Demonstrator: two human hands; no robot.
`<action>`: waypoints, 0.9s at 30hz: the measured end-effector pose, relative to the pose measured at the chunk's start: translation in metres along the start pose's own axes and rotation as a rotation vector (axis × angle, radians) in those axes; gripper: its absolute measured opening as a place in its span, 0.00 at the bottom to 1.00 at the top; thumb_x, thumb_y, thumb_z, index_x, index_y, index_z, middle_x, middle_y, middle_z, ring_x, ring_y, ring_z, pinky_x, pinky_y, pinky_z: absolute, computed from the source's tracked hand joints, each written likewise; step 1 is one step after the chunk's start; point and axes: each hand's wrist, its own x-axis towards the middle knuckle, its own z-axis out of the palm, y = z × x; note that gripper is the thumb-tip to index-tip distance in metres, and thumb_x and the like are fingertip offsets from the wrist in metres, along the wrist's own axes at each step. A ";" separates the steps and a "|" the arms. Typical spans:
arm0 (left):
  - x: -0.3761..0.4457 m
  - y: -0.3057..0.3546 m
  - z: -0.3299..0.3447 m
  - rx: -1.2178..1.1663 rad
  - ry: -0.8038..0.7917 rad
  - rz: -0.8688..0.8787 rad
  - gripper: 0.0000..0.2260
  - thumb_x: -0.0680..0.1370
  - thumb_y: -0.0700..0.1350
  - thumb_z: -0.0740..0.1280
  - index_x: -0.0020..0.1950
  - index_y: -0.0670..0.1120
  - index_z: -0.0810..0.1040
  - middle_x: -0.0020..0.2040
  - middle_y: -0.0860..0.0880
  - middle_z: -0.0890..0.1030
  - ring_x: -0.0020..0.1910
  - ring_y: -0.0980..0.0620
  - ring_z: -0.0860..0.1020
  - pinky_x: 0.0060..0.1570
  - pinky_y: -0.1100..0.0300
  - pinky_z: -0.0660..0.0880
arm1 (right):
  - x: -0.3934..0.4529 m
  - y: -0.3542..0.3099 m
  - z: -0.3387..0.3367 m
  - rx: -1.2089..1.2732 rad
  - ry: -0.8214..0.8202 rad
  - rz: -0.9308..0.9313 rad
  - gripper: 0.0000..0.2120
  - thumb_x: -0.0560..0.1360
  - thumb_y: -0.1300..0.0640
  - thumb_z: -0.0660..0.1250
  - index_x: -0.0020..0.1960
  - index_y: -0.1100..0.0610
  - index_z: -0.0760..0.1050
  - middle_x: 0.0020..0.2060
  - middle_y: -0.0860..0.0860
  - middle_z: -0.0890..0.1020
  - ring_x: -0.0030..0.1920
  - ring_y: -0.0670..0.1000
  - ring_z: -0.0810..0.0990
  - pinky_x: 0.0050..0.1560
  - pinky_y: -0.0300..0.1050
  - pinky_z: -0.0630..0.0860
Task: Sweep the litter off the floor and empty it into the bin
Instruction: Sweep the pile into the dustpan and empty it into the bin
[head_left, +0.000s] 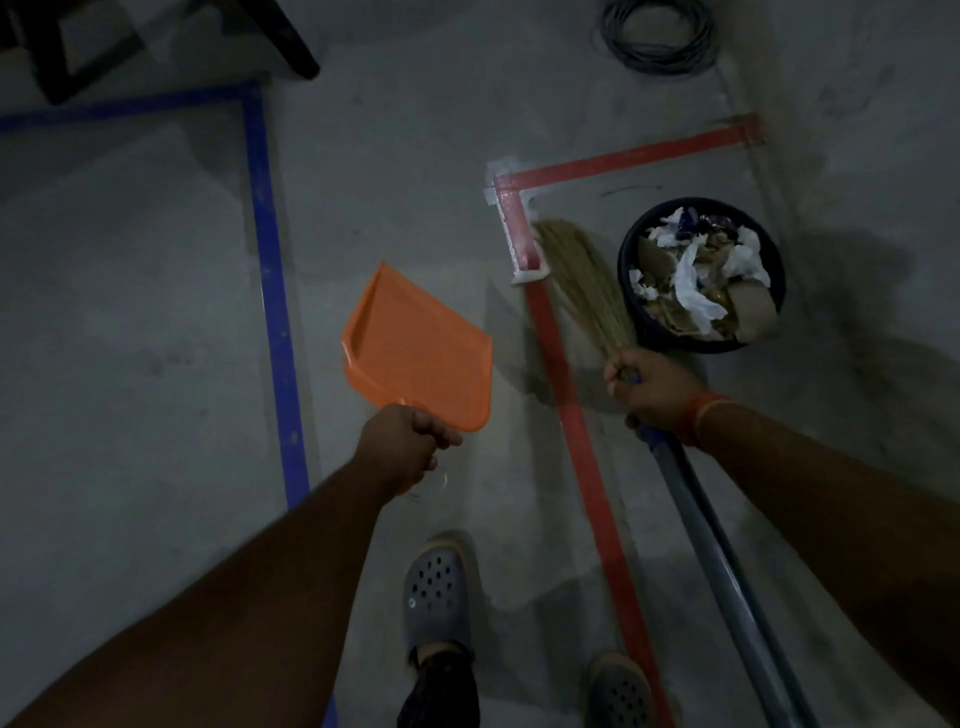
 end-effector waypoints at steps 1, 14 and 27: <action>0.001 0.000 0.004 -0.002 -0.003 -0.003 0.17 0.75 0.28 0.58 0.44 0.40 0.85 0.36 0.44 0.81 0.22 0.55 0.73 0.20 0.65 0.66 | 0.011 0.005 -0.003 -0.016 0.012 0.009 0.07 0.78 0.67 0.62 0.44 0.58 0.73 0.37 0.58 0.75 0.26 0.53 0.75 0.27 0.44 0.76; 0.046 -0.043 0.044 0.027 -0.049 -0.116 0.17 0.76 0.26 0.56 0.47 0.39 0.83 0.22 0.52 0.76 0.17 0.56 0.67 0.19 0.67 0.61 | 0.047 0.094 -0.008 -0.482 -0.115 -0.006 0.07 0.76 0.66 0.63 0.48 0.55 0.75 0.42 0.56 0.76 0.34 0.57 0.79 0.34 0.53 0.82; 0.020 -0.079 0.064 -0.002 -0.079 -0.195 0.15 0.78 0.28 0.57 0.49 0.39 0.83 0.25 0.49 0.76 0.18 0.56 0.67 0.19 0.66 0.61 | -0.018 0.173 -0.024 -0.589 -0.116 -0.324 0.08 0.75 0.61 0.68 0.46 0.48 0.73 0.43 0.49 0.78 0.43 0.51 0.76 0.45 0.49 0.74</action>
